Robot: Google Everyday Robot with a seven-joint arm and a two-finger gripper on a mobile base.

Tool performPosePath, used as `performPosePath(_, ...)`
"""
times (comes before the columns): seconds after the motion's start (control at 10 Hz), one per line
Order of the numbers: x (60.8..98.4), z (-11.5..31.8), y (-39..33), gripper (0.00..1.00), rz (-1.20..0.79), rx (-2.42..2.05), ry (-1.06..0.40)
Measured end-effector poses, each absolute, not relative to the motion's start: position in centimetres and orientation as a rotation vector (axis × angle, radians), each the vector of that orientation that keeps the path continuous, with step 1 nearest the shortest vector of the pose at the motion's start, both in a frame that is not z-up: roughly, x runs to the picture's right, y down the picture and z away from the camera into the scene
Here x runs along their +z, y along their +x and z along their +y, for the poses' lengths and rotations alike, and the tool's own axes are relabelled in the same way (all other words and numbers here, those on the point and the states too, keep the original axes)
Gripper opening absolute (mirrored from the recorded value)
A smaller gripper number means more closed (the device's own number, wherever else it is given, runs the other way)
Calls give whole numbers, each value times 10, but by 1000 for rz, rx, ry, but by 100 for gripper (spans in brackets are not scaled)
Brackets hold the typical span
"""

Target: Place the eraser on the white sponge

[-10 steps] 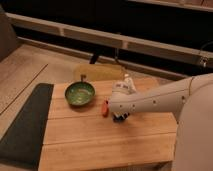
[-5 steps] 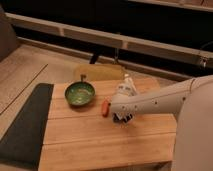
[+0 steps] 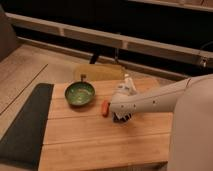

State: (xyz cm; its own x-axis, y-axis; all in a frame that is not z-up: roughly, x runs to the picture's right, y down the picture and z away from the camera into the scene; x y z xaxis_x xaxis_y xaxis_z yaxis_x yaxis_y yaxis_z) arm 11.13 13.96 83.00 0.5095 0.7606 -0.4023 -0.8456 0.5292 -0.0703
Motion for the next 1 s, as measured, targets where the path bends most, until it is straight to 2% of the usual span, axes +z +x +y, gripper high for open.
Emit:
performPosePath(0.2,834,140,111,4,346,986,-278)
performPosePath(0.6,840,145,105,44,332,959,-311)
performPosePath(0.7,841,145,105,51,330,956,-313)
performPosePath(0.8,842,146,105,65,334,948,-314)
performPosePath(1.0,842,146,106,78,341,937,-312)
